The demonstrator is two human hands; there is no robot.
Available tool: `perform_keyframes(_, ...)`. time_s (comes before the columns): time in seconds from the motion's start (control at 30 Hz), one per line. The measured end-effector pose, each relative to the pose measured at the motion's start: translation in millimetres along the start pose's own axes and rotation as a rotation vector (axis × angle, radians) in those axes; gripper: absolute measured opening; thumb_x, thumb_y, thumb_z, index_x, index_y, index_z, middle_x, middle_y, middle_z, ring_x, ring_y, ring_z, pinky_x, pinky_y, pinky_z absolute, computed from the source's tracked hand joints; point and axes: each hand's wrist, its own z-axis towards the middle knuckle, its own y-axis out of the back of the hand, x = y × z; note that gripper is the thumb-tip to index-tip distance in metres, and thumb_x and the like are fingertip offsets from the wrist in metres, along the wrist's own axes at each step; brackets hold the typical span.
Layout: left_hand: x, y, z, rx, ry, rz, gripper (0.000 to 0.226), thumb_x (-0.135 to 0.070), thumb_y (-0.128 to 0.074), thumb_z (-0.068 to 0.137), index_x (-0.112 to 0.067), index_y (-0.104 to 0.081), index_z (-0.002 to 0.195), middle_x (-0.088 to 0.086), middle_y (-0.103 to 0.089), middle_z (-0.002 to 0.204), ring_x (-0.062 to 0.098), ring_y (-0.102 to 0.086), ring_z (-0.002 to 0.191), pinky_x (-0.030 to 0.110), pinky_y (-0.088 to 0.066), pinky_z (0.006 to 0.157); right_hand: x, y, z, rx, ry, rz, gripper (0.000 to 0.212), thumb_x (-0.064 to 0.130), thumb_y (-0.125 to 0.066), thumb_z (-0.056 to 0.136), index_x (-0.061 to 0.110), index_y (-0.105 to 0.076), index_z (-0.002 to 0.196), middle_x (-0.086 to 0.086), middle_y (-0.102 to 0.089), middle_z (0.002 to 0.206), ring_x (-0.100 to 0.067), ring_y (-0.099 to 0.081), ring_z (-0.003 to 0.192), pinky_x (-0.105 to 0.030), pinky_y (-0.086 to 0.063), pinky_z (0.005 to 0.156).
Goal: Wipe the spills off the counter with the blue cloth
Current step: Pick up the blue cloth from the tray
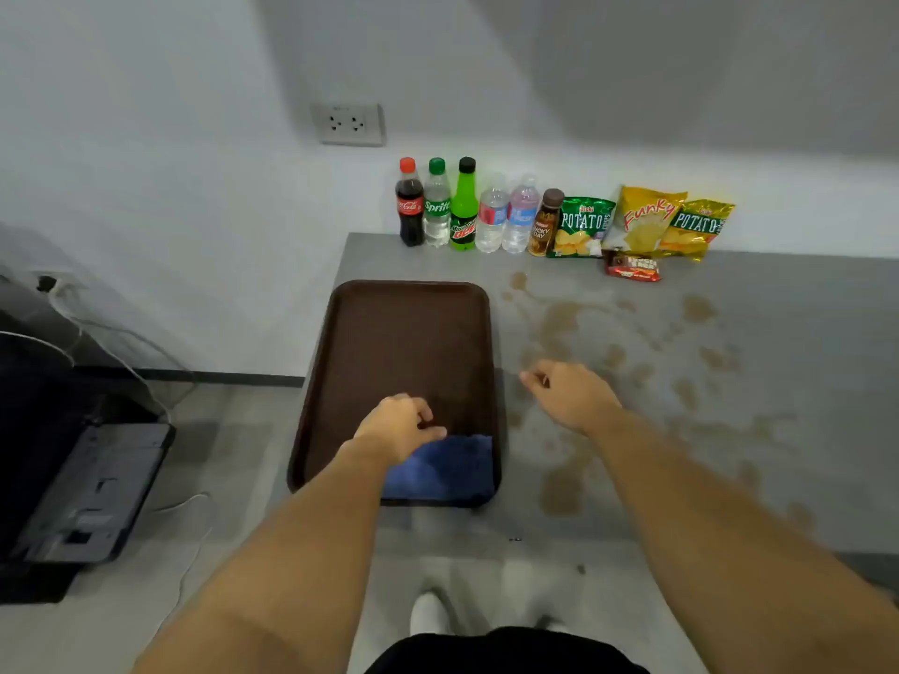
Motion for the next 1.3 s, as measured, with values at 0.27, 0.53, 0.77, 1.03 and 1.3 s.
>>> perform_keyframes(0.27,1,-10,-11,0.06,-0.046,0.242,0.05,-0.056,-0.078,0.083,-0.024,-0.058,0.115,-0.001,-0.057,0.112,0.023,-0.053,0.111,0.04,-0.048,0.099,-17,-10,-4,0.043,-0.046,-0.004,0.049,0.057,-0.035,0.106,0.02,-0.067,0.111,-0.011,-0.072,0.099,-0.034,-0.067,0.093,-0.04,-0.05,0.074)
perform_keyframes(0.53,-1,-15,-14,0.131,-0.056,0.179,0.033,-0.045,-0.073,0.093,-0.018,-0.066,0.111,0.001,-0.053,0.11,0.027,-0.057,0.105,0.039,-0.049,0.092,-10,-11,0,0.072,-0.032,0.017,0.057,0.059,-0.03,0.106,0.014,-0.066,0.107,-0.013,-0.069,0.095,-0.036,-0.064,0.091,-0.045,-0.054,0.082)
perform_keyframes(0.77,-3,1,-14,0.126,-0.078,0.092,0.023,-0.038,-0.067,0.099,-0.018,-0.06,0.108,0.006,-0.065,0.087,0.024,-0.06,0.077,0.042,-0.052,0.078,-3,-8,0,0.052,-0.027,0.015,0.057,0.058,-0.031,0.106,0.013,-0.064,0.1,-0.016,-0.069,0.095,-0.039,-0.063,0.093,-0.044,-0.051,0.08)
perform_keyframes(1.03,-28,18,0,-0.009,-0.166,-0.079,0.029,-0.031,-0.064,0.102,-0.022,-0.066,0.129,0.001,-0.073,0.117,0.018,-0.068,0.106,0.038,-0.054,0.097,4,-6,2,0.04,-0.062,0.07,0.055,0.057,-0.037,0.105,0.011,-0.067,0.103,-0.017,-0.07,0.098,-0.039,-0.065,0.095,-0.046,-0.054,0.087)
perform_keyframes(1.3,-81,22,16,-0.156,-0.196,-0.33,0.025,-0.032,-0.062,0.103,-0.023,-0.066,0.126,-0.008,-0.069,0.112,0.013,-0.064,0.104,0.021,-0.047,0.081,27,-6,8,0.095,-0.241,0.319,0.067,0.055,-0.034,0.107,0.0,-0.072,0.098,-0.019,-0.074,0.097,-0.038,-0.068,0.093,-0.047,-0.055,0.091)
